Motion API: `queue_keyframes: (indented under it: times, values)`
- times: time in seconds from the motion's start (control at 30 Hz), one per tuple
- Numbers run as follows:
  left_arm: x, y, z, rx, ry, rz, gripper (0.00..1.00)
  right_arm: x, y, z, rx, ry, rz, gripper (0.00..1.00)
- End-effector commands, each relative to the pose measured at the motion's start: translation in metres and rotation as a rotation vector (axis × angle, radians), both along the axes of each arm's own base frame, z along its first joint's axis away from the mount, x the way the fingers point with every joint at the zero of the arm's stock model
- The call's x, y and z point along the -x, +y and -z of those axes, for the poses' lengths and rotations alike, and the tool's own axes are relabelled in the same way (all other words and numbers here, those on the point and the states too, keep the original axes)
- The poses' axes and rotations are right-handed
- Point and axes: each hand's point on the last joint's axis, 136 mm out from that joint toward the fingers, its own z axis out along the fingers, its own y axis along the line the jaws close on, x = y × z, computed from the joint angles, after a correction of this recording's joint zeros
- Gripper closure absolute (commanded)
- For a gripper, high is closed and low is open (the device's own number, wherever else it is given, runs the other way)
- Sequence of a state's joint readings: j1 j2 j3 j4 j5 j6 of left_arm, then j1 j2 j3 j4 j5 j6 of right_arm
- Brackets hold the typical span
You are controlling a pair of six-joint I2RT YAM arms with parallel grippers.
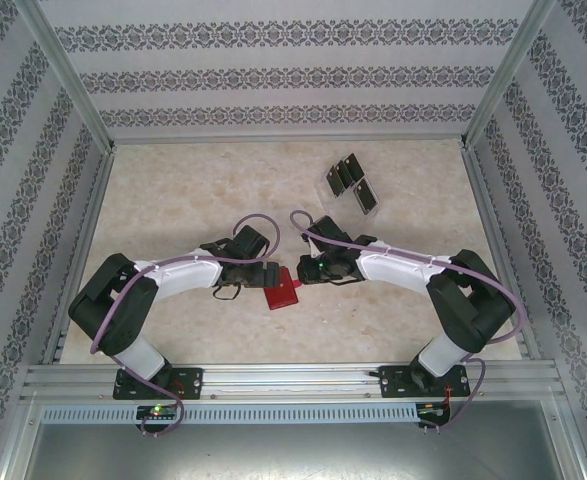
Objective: Put the credit cards into the card holder
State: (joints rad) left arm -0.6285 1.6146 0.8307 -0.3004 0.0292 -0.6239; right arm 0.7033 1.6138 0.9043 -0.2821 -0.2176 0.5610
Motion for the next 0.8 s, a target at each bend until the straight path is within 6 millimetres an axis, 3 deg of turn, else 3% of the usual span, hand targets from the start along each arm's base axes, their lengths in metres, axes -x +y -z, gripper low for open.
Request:
queue_keyframes:
  times: [0.0,0.23,0.77]
  values:
    - [0.0164,0.0346,0.0301,-0.154,0.06,-0.01,0.0,-0.0022,0.0036,-0.0023,0.013,-0.011,-0.018,0.88]
    - [0.0163,0.0346,0.0306,-0.155,0.061,-0.01,0.0,-0.0048,0.0016,0.0,0.021,-0.01,-0.011,0.84]
    - [0.0157,0.0336,0.0298,-0.155,0.062,-0.004,0.0,-0.0104,0.0001,-0.0069,0.011,-0.022,0.004,0.87]
